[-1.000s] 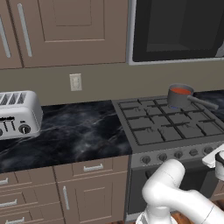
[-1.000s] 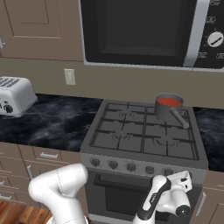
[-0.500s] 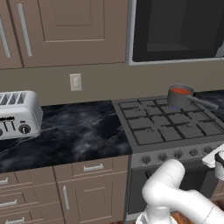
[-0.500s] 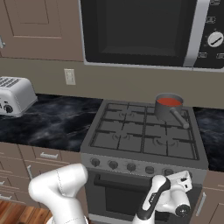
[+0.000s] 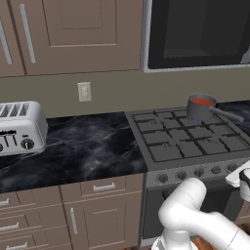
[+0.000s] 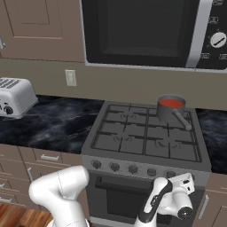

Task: Wait until the marinara sauce is simmered to a deep red color and then turn off the stove.

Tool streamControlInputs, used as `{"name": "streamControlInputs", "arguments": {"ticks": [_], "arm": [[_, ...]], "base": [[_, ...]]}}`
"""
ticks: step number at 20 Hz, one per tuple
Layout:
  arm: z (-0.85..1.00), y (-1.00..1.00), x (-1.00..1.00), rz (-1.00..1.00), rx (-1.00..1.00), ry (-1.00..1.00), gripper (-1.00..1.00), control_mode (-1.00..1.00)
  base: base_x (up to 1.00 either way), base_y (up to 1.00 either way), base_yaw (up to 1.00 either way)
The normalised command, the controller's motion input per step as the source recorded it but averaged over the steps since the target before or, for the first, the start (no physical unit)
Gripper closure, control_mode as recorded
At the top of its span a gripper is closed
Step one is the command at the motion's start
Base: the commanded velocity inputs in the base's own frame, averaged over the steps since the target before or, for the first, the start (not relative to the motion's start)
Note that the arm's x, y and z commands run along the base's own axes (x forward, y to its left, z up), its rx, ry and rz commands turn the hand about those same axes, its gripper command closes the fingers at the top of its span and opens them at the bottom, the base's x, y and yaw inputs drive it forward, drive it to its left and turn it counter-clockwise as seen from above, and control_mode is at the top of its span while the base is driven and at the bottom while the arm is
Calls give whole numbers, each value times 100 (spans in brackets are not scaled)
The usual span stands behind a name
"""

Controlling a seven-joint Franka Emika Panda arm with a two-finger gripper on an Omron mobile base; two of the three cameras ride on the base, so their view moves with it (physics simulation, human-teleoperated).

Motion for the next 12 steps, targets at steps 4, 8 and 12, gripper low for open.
{"name": "streamControlInputs", "arguments": {"ticks": [4, 8, 12], "arm": [[0, 0, 0, 0, 0, 0, 100, -100], [0, 0, 0, 0, 0, 0, 100, -100], [0, 0, 0, 0, 0, 0, 100, -100]], "base": [[0, 0, 0], [0, 0, 0], [0, 0, 0]]}}
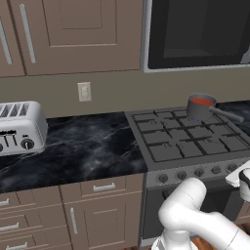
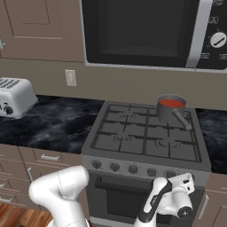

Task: Wait until the marinara sauce is simmered to a deep red color and then turn off the stove.

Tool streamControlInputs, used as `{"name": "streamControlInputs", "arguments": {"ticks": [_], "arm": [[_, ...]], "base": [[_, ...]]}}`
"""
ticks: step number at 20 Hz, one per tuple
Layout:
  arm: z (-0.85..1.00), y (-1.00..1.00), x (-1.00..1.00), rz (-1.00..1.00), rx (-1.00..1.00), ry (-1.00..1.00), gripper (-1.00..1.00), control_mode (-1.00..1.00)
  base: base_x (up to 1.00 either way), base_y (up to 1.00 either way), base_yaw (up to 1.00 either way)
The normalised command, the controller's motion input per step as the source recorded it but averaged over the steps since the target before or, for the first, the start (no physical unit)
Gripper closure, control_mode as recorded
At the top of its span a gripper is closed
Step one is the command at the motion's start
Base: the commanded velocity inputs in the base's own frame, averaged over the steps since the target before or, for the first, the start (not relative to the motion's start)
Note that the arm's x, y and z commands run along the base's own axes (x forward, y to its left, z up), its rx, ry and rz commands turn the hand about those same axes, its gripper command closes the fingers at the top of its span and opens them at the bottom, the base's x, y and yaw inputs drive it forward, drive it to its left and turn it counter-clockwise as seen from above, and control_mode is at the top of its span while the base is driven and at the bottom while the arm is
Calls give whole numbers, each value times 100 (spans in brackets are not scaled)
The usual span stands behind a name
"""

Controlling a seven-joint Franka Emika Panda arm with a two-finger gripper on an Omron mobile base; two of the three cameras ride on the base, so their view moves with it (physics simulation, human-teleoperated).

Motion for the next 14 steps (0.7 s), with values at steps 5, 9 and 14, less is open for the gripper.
{"name": "streamControlInputs", "arguments": {"ticks": [5, 9, 14], "arm": [[0, 0, 0, 0, 0, 0, 100, -100], [0, 0, 0, 0, 0, 0, 100, -100], [0, 0, 0, 0, 0, 0, 100, -100]], "base": [[0, 0, 0], [0, 0, 0], [0, 0, 0]]}}
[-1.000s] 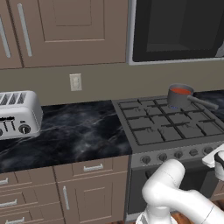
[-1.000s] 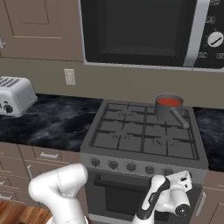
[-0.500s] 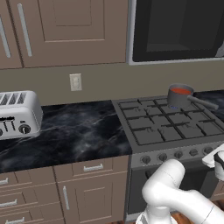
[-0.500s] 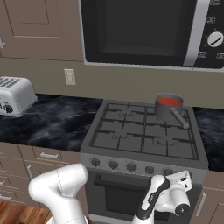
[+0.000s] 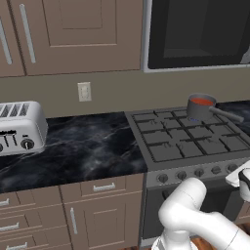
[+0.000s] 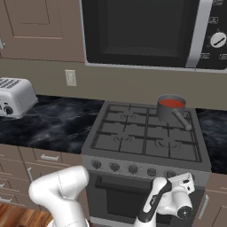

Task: Wait until the marinara sauce is simmered to a deep red color and then turn off the stove.

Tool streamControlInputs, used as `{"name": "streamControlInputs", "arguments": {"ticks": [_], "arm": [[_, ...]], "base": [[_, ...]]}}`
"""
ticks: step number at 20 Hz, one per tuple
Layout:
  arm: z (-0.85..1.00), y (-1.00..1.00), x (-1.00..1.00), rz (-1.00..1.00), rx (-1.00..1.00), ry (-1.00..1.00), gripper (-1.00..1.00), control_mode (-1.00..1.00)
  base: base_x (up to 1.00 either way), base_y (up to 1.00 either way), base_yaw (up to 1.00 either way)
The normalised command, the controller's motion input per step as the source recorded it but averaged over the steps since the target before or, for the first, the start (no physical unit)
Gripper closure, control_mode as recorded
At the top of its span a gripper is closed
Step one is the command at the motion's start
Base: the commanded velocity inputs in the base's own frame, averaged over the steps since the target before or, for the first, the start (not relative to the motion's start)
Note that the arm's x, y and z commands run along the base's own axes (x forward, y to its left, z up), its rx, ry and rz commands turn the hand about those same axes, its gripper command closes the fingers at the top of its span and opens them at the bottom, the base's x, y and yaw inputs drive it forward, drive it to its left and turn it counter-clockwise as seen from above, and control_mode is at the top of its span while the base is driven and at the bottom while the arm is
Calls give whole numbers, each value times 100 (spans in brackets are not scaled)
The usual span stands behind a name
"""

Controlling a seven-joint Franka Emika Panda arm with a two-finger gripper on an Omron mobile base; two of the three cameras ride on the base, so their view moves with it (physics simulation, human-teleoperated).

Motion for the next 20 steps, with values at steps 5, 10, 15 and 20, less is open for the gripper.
{"name": "streamControlInputs", "arguments": {"ticks": [5, 10, 15, 20], "arm": [[0, 0, 0, 0, 0, 0, 100, -100], [0, 0, 0, 0, 0, 0, 100, -100], [0, 0, 0, 0, 0, 0, 100, -100], [0, 0, 0, 0, 0, 0, 100, -100]], "base": [[0, 0, 0], [0, 0, 0], [0, 0, 0], [0, 0, 0]]}}
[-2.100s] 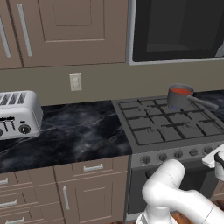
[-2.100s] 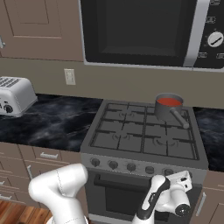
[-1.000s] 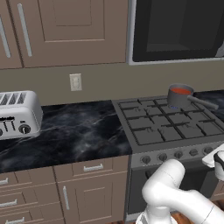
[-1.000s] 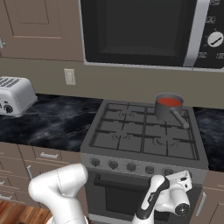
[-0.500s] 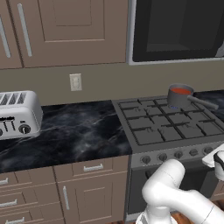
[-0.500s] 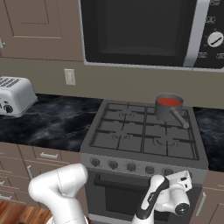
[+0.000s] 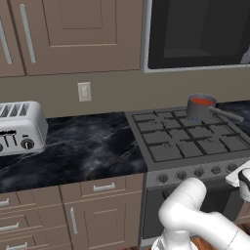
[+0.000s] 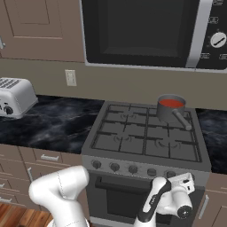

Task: Wait until the marinara sauce is simmered to a deep red color and then turn off the stove.

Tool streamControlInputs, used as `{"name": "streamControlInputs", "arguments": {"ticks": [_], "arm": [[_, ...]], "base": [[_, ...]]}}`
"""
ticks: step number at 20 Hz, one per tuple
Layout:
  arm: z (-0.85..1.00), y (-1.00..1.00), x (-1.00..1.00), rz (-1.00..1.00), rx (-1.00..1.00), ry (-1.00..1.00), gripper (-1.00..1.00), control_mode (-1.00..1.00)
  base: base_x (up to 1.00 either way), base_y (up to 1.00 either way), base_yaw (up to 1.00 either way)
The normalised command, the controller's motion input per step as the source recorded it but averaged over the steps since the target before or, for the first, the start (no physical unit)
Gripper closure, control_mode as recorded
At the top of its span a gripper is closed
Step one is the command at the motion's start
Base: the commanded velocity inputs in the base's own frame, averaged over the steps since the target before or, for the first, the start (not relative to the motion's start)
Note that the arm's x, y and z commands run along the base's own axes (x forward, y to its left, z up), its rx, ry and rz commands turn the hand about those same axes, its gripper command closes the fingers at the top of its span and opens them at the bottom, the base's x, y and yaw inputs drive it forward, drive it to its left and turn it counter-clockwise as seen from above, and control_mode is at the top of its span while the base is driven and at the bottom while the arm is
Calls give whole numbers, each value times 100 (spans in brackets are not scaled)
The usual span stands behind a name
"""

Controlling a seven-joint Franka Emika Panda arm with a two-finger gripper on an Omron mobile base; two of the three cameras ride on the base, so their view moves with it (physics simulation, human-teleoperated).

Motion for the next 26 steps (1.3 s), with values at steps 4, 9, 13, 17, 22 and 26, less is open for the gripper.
{"name": "streamControlInputs", "arguments": {"ticks": [4, 9, 13, 17, 22, 26], "arm": [[0, 0, 0, 0, 0, 0, 100, -100], [0, 0, 0, 0, 0, 0, 100, -100], [0, 0, 0, 0, 0, 0, 100, -100], [0, 0, 0, 0, 0, 2, 100, -100], [0, 0, 0, 0, 0, 4, 100, -100], [0, 0, 0, -2, 1, 8, 100, -100]], "base": [[0, 0, 0], [0, 0, 0], [0, 0, 0], [0, 0, 0], [0, 0, 0], [0, 0, 0]]}}
